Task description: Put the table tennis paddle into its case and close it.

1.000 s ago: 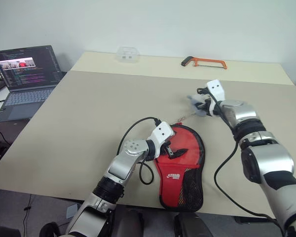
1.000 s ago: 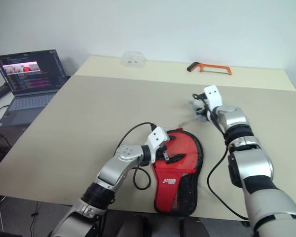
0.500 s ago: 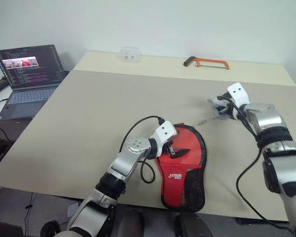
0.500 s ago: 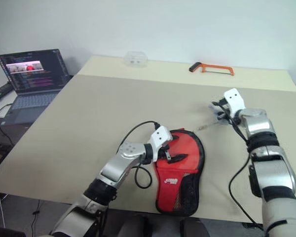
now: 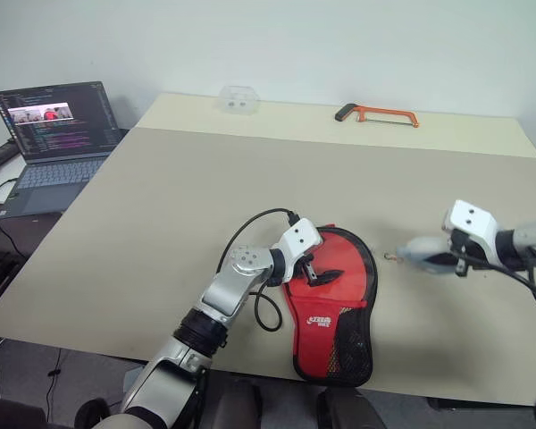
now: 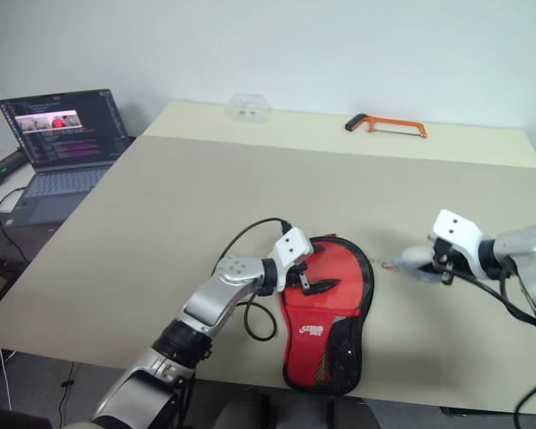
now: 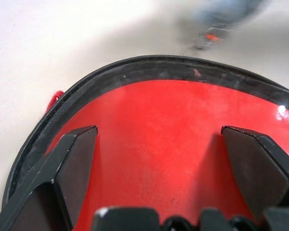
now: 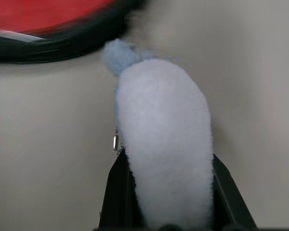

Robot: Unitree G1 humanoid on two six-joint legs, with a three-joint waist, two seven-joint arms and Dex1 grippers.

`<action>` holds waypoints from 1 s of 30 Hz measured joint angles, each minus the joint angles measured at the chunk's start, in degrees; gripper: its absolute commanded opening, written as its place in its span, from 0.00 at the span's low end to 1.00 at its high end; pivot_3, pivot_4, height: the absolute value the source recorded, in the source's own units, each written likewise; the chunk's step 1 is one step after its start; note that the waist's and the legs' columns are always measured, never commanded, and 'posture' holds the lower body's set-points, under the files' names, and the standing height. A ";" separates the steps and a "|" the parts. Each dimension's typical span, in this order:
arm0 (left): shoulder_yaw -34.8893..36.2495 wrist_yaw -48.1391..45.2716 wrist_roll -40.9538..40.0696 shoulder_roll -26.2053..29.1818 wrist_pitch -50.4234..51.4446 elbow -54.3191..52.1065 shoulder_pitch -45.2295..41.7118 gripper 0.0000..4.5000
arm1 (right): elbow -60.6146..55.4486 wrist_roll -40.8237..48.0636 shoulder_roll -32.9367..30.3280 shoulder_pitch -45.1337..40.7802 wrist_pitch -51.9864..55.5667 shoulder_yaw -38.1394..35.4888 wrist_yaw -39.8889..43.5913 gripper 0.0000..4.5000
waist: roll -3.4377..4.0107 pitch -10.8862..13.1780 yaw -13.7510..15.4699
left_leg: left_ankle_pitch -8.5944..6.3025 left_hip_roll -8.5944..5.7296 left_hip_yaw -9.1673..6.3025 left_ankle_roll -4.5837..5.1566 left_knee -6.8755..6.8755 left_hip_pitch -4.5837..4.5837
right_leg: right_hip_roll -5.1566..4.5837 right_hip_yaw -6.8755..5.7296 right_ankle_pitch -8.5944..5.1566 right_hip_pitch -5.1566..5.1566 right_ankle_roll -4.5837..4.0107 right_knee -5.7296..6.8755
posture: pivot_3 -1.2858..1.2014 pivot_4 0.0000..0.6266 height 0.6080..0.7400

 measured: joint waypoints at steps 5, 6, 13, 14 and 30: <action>-0.38 -0.07 0.24 -0.15 -0.69 1.01 -0.58 1.00 | -8.53 5.92 -3.92 7.00 0.46 -2.49 5.41 0.09 | -0.01 0.00 0.07 | 0.00 0.00 -0.05 0.00 0.01 0.04 | 0.01 -0.01 0.00 0.10 0.00 -0.05 | 0.52 0.24 1.00; -0.61 -0.07 0.43 -0.15 -0.84 1.21 -0.69 1.00 | -10.10 6.97 -4.43 8.33 0.65 -2.65 6.30 0.09 | -0.02 0.00 0.08 | -0.01 0.01 -0.06 0.00 0.01 0.07 | 0.01 -0.03 0.00 0.16 0.00 -0.08 | 0.52 0.24 1.00; -0.98 -0.14 0.60 -0.16 -0.96 1.83 -1.26 1.00 | -21.87 10.41 -5.94 17.56 0.55 -2.57 8.02 0.09 | -0.03 0.00 0.08 | -0.02 0.01 -0.16 -0.01 0.00 0.12 | 0.02 -0.16 -0.01 0.36 0.02 -0.27 | 0.52 0.24 1.00; -1.00 -0.15 0.61 -0.14 -0.95 1.84 -1.25 1.00 | -23.53 10.41 -5.95 18.80 0.15 -2.03 8.03 0.09 | -0.03 0.00 0.08 | -0.02 0.01 -0.18 -0.01 0.00 0.14 | 0.02 -0.18 -0.01 0.41 0.02 -0.32 | 0.52 0.24 1.00; -1.06 -0.13 1.80 1.16 -0.40 2.47 -2.53 1.00 | -33.03 9.84 -4.85 26.56 -6.16 7.58 9.33 0.08 | -0.13 -0.06 0.01 | -0.08 0.04 -0.85 -0.04 -0.05 0.56 | 0.11 -0.47 -0.03 1.14 0.13 -0.83 | 0.52 0.24 1.00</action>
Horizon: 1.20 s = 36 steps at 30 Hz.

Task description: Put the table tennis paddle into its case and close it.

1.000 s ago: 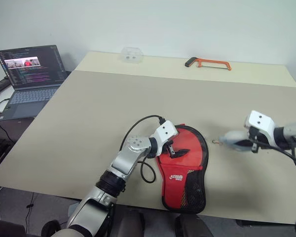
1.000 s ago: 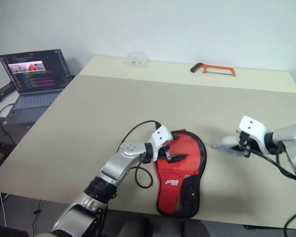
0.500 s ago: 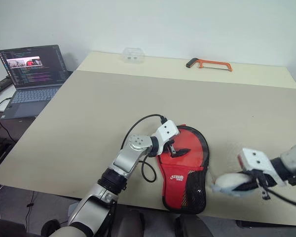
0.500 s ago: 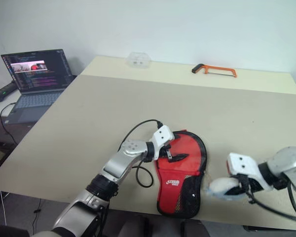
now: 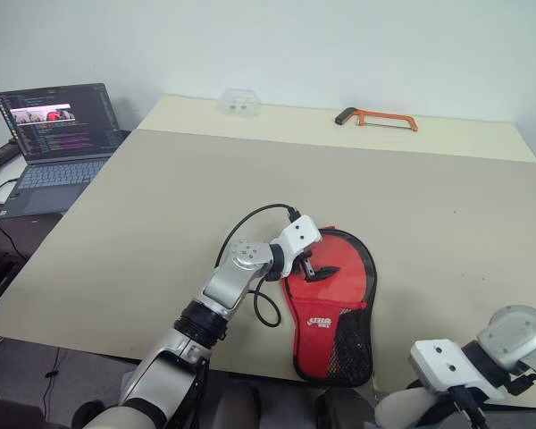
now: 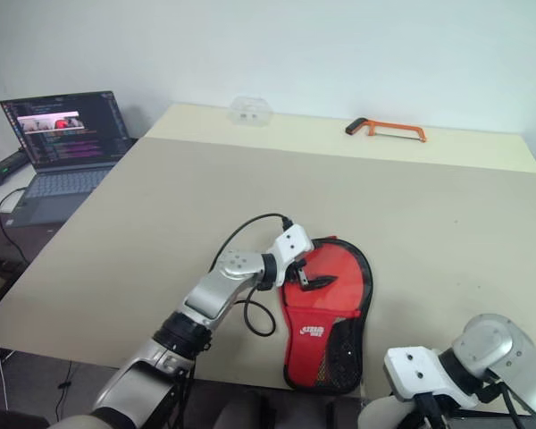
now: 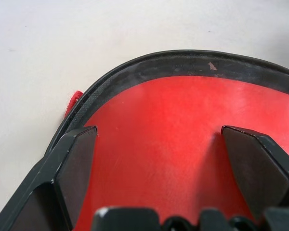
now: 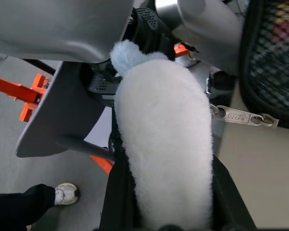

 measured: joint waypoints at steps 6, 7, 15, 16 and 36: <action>0.08 0.05 0.23 0.18 0.55 0.16 -0.21 1.00 | 3.87 0.04 0.59 -4.79 -0.88 0.66 0.34 0.08 | -0.04 0.01 -0.13 | -0.01 0.00 0.01 -0.01 -0.02 0.25 | 0.00 0.05 0.01 0.24 -0.02 -0.03 | 0.52 0.24 1.00; 0.10 0.06 0.30 0.21 0.56 0.21 -0.21 1.00 | 5.10 0.07 0.91 -6.04 -0.88 0.65 0.35 0.08 | -0.05 0.02 -0.17 | -0.02 0.00 0.01 -0.01 -0.02 0.32 | 0.00 0.05 0.01 0.30 -0.01 -0.04 | 0.52 0.24 1.00; 0.15 0.19 0.35 0.24 0.71 0.12 -0.18 1.00 | 16.93 -0.70 2.83 -15.84 -1.65 -0.24 0.37 0.08 | -0.05 0.02 -0.58 | -0.02 0.00 0.01 0.00 -0.03 0.36 | -0.02 0.05 0.08 0.36 -0.14 -0.07 | 0.52 0.24 1.00; 0.21 0.20 0.35 0.25 0.75 0.06 -0.12 1.00 | 18.44 -1.84 3.06 -16.71 -2.32 0.02 0.26 0.16 | -0.05 0.02 -0.63 | -0.02 0.01 0.00 0.00 -0.04 0.36 | -0.02 0.04 0.08 0.36 -0.14 -0.07 | 0.52 0.24 1.00; 13.41 -10.78 -15.01 10.18 12.62 -12.22 2.71 1.00 | 30.14 5.12 -3.54 -22.34 -0.24 -11.02 6.27 1.00 | -0.03 0.53 -1.21 | 0.00 0.10 0.08 -0.03 -0.29 -0.26 | -0.07 0.09 0.10 -0.43 -0.17 -0.05 | 0.52 0.24 1.00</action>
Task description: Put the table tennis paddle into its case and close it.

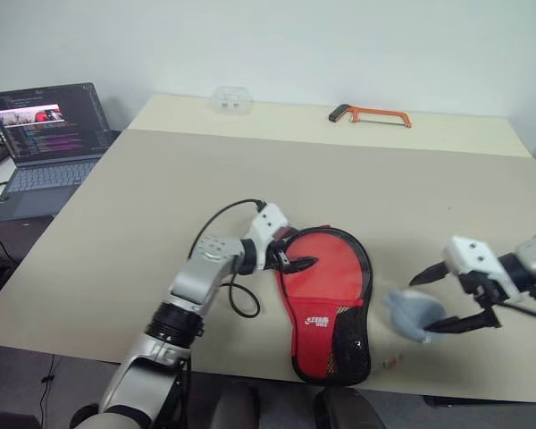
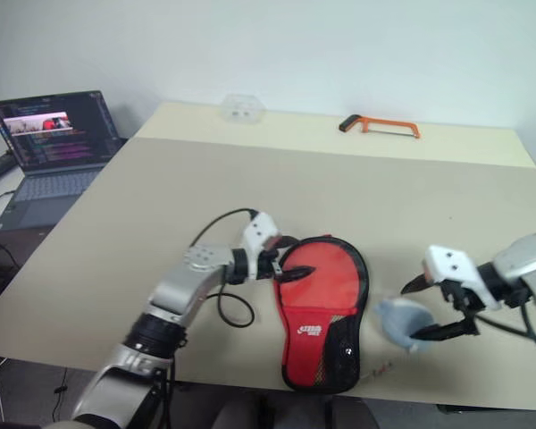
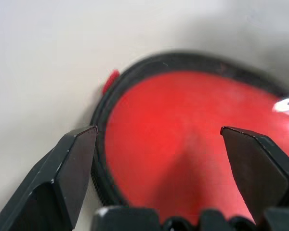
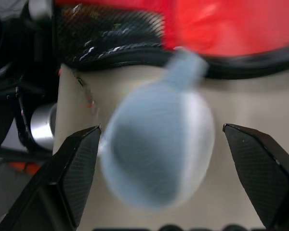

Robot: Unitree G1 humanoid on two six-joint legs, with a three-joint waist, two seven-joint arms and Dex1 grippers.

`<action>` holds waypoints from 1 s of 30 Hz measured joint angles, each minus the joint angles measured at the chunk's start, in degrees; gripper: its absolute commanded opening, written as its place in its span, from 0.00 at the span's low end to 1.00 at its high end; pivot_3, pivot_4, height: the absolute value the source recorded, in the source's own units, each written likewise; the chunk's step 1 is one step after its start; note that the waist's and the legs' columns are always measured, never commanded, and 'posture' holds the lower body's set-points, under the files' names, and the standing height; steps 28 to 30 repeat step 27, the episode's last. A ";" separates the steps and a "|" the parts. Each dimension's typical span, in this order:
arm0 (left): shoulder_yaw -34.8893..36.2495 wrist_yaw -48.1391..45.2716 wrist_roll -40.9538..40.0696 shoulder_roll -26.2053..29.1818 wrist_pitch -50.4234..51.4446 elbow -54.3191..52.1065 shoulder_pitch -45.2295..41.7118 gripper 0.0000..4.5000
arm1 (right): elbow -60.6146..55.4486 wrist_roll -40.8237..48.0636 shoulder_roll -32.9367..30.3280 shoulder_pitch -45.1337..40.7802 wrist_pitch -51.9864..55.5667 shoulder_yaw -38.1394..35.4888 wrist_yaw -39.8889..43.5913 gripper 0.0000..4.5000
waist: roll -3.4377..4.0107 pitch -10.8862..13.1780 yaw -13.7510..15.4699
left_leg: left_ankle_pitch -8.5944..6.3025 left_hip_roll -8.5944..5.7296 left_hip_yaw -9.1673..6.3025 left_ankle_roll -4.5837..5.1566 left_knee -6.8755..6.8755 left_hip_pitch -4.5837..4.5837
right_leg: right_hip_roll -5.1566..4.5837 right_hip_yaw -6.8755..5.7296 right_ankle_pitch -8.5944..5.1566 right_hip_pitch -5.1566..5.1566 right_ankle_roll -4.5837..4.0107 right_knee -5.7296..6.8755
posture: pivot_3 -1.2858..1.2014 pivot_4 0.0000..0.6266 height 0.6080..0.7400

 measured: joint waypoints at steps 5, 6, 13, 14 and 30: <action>10.22 -10.45 -13.52 13.73 8.09 -11.22 -0.06 1.00 | 1.87 5.05 -2.05 1.95 1.32 -8.83 0.36 1.00 | 0.02 0.10 -0.06 | 0.00 0.07 -0.06 -0.04 -0.05 -0.30 | -0.01 -0.06 -0.01 -0.26 -0.02 -0.08 | 0.52 0.24 1.00; 12.20 -12.07 -15.37 16.64 8.93 -12.72 -0.01 1.00 | 1.91 6.09 -1.92 2.05 1.80 -9.56 0.34 1.00 | 0.03 0.16 -0.05 | 0.00 0.07 -0.07 -0.03 -0.05 -0.29 | -0.03 -0.06 -0.01 -0.26 -0.02 -0.06 | 0.52 0.24 1.00; 24.24 -19.83 -21.05 33.50 10.91 -14.50 6.93 1.00 | 2.56 13.18 1.43 3.28 7.99 -15.58 -0.41 1.00 | 0.13 0.53 -0.13 | 0.00 0.08 -0.08 0.00 -0.01 -0.25 | -0.15 -0.08 -0.01 -0.24 -0.01 0.02 | 0.52 0.24 1.00; 26.01 -20.49 -21.47 35.27 11.05 -14.40 7.89 1.00 | 2.75 14.18 1.42 3.40 9.05 -17.39 -0.45 1.00 | 0.13 0.60 -0.12 | -0.01 0.09 -0.09 0.00 -0.01 -0.26 | -0.16 -0.10 -0.01 -0.26 -0.01 0.02 | 0.52 0.24 1.00; 38.73 -26.34 -22.17 46.54 10.76 -6.35 17.18 1.00 | 4.52 17.35 -1.68 8.11 15.34 -25.41 0.41 1.00 | 0.15 0.63 -0.12 | 0.00 0.12 0.23 0.00 -0.43 -0.35 | -0.13 0.00 -0.02 -0.76 -0.04 0.09 | 0.52 0.24 1.00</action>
